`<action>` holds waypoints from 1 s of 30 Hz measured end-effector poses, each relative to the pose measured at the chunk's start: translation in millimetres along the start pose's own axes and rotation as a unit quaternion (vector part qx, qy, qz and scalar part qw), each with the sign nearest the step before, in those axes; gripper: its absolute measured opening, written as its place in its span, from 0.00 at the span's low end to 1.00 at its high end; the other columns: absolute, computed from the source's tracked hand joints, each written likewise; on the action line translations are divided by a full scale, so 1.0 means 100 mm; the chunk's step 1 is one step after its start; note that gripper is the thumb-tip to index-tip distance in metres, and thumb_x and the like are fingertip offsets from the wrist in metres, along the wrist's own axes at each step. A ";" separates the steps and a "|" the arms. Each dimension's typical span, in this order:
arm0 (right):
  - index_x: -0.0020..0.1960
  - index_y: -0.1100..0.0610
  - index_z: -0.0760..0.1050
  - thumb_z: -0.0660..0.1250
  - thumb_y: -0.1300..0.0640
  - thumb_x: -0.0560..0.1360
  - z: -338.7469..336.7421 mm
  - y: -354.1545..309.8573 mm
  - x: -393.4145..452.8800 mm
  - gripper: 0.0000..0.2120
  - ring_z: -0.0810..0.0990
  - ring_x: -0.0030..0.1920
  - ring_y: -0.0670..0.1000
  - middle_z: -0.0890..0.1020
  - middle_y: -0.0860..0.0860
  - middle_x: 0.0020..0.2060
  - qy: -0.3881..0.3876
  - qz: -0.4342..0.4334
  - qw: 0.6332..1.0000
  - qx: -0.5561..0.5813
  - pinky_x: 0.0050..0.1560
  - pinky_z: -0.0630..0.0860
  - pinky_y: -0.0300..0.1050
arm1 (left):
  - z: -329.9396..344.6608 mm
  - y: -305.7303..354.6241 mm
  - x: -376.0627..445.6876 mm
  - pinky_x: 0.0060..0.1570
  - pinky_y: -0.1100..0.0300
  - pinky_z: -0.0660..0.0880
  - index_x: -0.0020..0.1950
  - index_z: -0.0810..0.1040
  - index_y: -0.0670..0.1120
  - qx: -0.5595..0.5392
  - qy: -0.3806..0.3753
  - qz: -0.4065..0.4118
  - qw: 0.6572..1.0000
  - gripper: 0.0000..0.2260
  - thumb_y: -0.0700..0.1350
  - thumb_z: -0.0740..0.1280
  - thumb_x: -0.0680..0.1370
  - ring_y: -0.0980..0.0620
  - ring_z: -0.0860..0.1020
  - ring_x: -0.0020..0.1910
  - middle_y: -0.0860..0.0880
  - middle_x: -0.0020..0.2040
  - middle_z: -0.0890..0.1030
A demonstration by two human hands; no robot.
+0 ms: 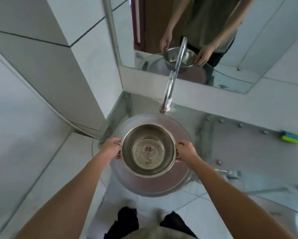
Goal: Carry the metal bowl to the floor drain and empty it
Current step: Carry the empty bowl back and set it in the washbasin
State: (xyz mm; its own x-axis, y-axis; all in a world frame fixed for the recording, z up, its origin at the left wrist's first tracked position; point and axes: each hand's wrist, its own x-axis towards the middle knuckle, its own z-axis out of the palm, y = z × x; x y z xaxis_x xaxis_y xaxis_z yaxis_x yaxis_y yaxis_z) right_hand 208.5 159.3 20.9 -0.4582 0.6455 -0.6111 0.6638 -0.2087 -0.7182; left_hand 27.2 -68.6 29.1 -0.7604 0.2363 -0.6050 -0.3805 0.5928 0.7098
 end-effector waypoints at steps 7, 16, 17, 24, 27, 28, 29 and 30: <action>0.52 0.55 0.83 0.69 0.59 0.69 0.32 0.29 0.05 0.11 0.85 0.34 0.55 0.86 0.57 0.41 0.064 0.073 0.995 -0.027 0.40 0.86 0.54 | 0.12 -0.12 0.57 0.39 0.50 0.81 0.66 0.79 0.43 0.094 -0.066 0.015 0.993 0.17 0.31 0.61 0.80 0.42 0.81 0.46 0.38 0.56 0.82; 0.58 0.54 0.85 0.66 0.61 0.74 0.46 0.51 0.28 0.15 0.84 0.54 0.56 0.87 0.54 0.51 0.122 0.091 0.985 -0.085 0.57 0.78 0.42 | 0.48 -0.32 1.01 0.43 0.44 0.84 0.52 0.78 0.49 0.140 -0.087 0.006 0.986 0.11 0.35 0.69 0.77 0.48 0.77 0.38 0.49 0.41 0.78; 0.56 0.55 0.86 0.66 0.61 0.74 0.47 0.52 0.32 0.14 0.84 0.53 0.56 0.87 0.54 0.49 0.127 0.088 0.984 -0.085 0.53 0.77 0.40 | 0.50 -0.33 1.05 0.40 0.47 0.83 0.51 0.78 0.50 0.145 -0.078 0.009 0.986 0.11 0.35 0.69 0.76 0.51 0.76 0.36 0.51 0.39 0.77; 0.56 0.56 0.86 0.64 0.62 0.74 0.59 0.52 0.52 0.15 0.78 0.43 0.51 0.84 0.53 0.42 0.135 0.077 0.984 -0.081 0.47 0.71 0.37 | 0.54 -0.42 1.30 0.38 0.50 0.83 0.54 0.79 0.51 0.180 -0.061 0.024 0.982 0.14 0.34 0.71 0.74 0.49 0.77 0.36 0.50 0.39 0.76; 0.55 0.56 0.85 0.64 0.62 0.74 0.61 0.53 0.57 0.15 0.79 0.43 0.52 0.81 0.50 0.39 0.137 0.077 0.985 -0.077 0.45 0.71 0.36 | 0.56 -0.45 1.38 0.34 0.54 0.81 0.59 0.80 0.48 0.187 -0.058 0.028 0.980 0.15 0.35 0.71 0.74 0.49 0.76 0.36 0.50 0.40 0.75; 0.55 0.56 0.86 0.63 0.63 0.74 0.60 0.52 0.58 0.16 0.79 0.43 0.52 0.81 0.50 0.38 0.139 0.076 0.984 -0.081 0.45 0.71 0.36 | 0.57 -0.46 1.41 0.33 0.56 0.80 0.60 0.80 0.48 0.188 -0.059 0.032 0.980 0.16 0.35 0.71 0.74 0.50 0.76 0.36 0.50 0.40 0.75; 0.54 0.56 0.86 0.63 0.63 0.74 0.60 0.52 0.59 0.16 0.79 0.42 0.52 0.81 0.50 0.38 0.139 0.076 0.984 -0.085 0.44 0.71 0.36 | 0.58 -0.47 1.43 0.31 0.58 0.79 0.61 0.80 0.47 0.189 -0.060 0.034 0.979 0.17 0.35 0.71 0.74 0.51 0.76 0.36 0.51 0.41 0.75; 0.54 0.56 0.86 0.62 0.63 0.74 0.60 0.51 0.60 0.16 0.78 0.42 0.51 0.82 0.51 0.38 0.141 0.073 0.983 -0.087 0.44 0.71 0.37 | 0.58 -0.48 1.44 0.30 0.59 0.78 0.62 0.80 0.47 0.188 -0.061 0.034 0.980 0.18 0.35 0.71 0.74 0.52 0.75 0.36 0.51 0.42 0.74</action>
State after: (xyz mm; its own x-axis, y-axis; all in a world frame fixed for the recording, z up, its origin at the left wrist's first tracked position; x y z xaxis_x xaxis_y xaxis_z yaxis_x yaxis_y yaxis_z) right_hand 179.6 143.5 -72.8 -0.1839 0.8011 -0.5696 0.8131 -0.2016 -0.5460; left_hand -33.6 -17.9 -113.1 -0.6995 0.3629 -0.6156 -0.0922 0.8084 0.5814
